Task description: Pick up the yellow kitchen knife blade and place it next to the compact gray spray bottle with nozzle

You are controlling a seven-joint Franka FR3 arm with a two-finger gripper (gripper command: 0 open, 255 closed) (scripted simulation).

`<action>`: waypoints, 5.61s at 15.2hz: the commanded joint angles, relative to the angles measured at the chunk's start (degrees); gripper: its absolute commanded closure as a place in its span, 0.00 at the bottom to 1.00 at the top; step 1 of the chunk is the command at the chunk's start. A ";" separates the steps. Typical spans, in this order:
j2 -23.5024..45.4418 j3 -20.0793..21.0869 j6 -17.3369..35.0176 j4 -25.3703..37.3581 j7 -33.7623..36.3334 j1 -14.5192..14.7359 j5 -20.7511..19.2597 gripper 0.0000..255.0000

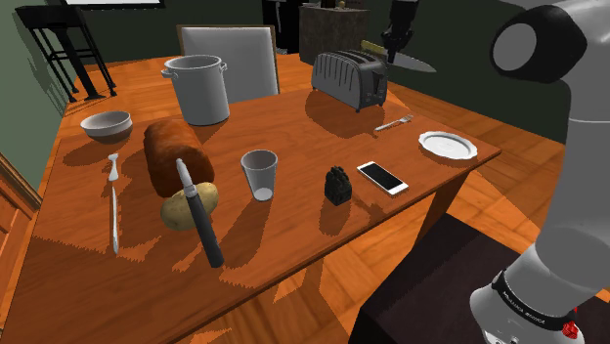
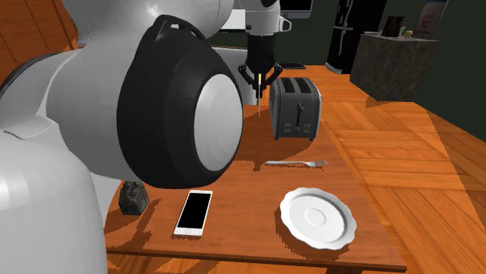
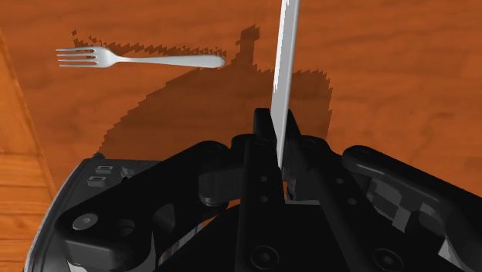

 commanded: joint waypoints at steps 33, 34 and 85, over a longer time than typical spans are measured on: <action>-23.63 14.29 4.61 -27.63 36.81 24.78 -6.93 1.00; -23.55 14.96 4.57 -27.52 38.18 25.48 -6.97 1.00; -19.40 21.71 34.44 -53.44 53.38 33.23 -8.10 1.00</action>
